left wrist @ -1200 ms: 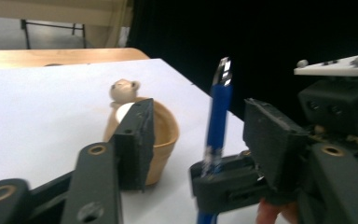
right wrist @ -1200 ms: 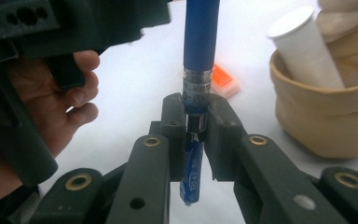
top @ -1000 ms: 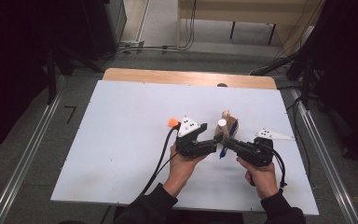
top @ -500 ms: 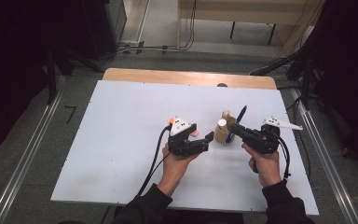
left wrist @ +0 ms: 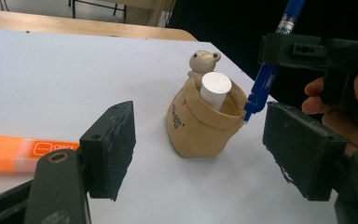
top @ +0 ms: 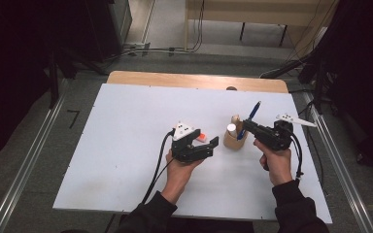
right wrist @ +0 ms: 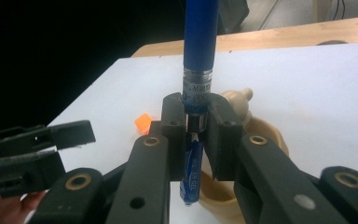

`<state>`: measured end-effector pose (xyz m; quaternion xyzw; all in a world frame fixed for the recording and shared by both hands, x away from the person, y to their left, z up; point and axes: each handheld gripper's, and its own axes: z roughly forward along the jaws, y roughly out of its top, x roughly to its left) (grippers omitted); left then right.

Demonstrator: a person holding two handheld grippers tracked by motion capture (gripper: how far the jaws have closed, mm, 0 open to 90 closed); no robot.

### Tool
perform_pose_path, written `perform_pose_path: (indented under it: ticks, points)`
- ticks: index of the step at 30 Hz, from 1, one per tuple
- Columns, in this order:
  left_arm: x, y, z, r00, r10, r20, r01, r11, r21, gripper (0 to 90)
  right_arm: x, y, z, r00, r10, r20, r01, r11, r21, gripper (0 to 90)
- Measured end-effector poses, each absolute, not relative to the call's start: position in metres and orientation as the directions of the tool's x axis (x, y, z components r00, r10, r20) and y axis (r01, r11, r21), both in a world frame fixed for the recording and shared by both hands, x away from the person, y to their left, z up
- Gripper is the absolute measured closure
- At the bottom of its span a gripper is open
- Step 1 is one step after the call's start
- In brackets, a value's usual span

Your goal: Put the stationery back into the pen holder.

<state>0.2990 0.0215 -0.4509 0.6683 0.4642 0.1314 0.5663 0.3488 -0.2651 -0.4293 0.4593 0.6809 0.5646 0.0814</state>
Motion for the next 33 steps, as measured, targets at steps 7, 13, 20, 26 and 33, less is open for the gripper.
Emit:
perform_pose_path:
  ticks: [7,13,20,26,33]
  points:
    - [0.301,0.024,-0.452,0.522,0.778,-0.35,0.476,0.074,0.876,26.0,0.358,-0.268,-0.428,-0.545,0.727,0.418,0.53,-0.089,0.844,76.8]
    - [0.302,0.026,-0.454,0.519,0.782,-0.346,0.477,0.072,0.876,26.0,0.369,-0.269,-0.436,-0.515,0.752,0.412,0.541,-0.087,0.836,76.7]
    - [0.303,0.026,-0.455,0.515,0.786,-0.343,0.482,0.065,0.874,26.0,0.373,-0.265,-0.442,-0.507,0.782,0.362,0.537,-0.041,0.842,76.6]
    - [0.303,0.026,-0.455,0.515,0.786,-0.343,0.483,0.064,0.873,26.0,0.375,-0.26,-0.447,-0.503,0.8,0.326,0.543,-0.001,0.84,76.6]
    - [0.302,0.027,-0.457,0.512,0.787,-0.345,0.488,0.065,0.871,26.1,0.376,-0.255,-0.451,-0.504,0.814,0.287,0.546,0.043,0.837,76.4]
